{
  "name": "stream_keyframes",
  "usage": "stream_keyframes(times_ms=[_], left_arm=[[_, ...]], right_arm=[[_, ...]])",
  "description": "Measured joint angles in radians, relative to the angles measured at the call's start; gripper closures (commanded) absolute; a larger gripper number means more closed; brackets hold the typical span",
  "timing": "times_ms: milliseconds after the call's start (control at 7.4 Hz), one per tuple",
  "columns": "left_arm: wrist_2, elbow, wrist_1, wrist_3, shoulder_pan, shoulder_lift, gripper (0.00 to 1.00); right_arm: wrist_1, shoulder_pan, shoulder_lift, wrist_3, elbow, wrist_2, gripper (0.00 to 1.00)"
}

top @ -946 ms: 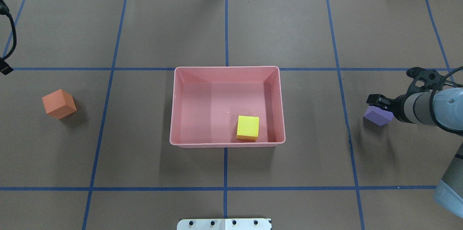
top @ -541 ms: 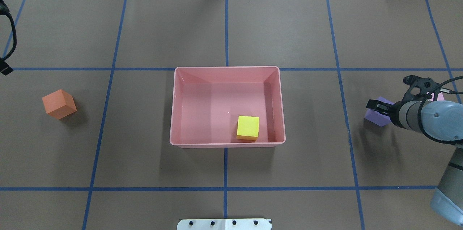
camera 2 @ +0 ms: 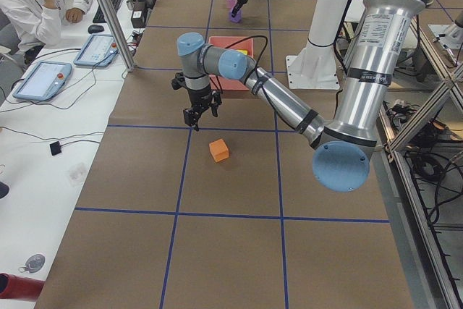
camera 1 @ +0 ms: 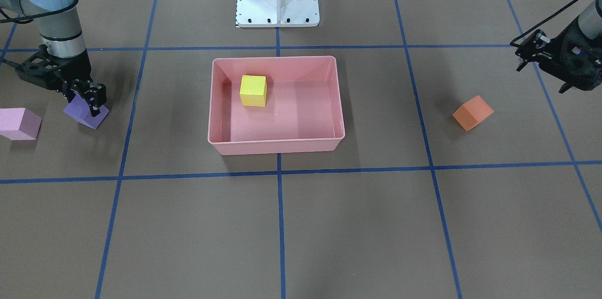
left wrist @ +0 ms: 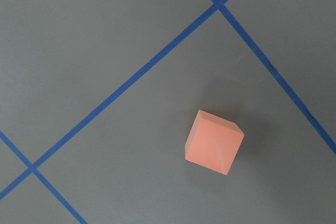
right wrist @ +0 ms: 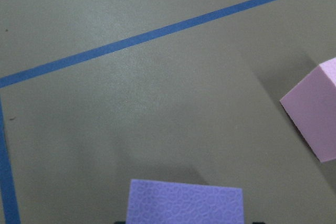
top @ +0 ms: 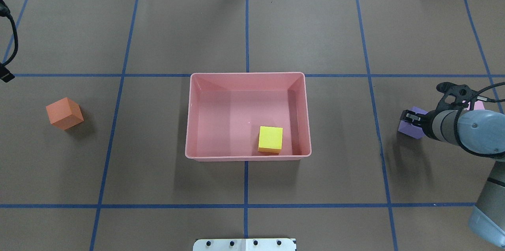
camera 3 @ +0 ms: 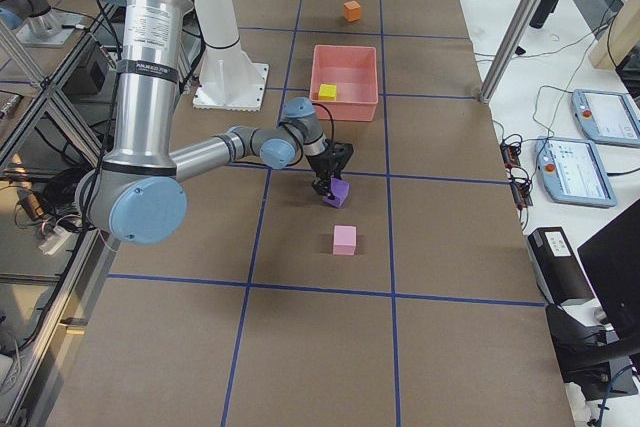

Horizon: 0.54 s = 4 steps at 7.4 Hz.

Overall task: Place blocks into pink bin with both arms
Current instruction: 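Close the right gripper on the purple cube, then carry the purple cube with the right gripper into the pink bin and release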

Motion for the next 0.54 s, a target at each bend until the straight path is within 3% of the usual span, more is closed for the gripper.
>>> stream_keyframes(times_ms=[270, 541], left_arm=[[-0.001, 0.005, -0.001, -0.007, -0.042, 0.039, 0.00], [-0.002, 0.030, -0.035, -0.005, -0.139, 0.114, 0.00]], right_arm=[[-0.009, 0.076, 0.037, -0.009, 0.064, 0.148, 1.00], [-0.042, 0.121, 0.135, -0.011, 0.090, 0.234, 1.00]])
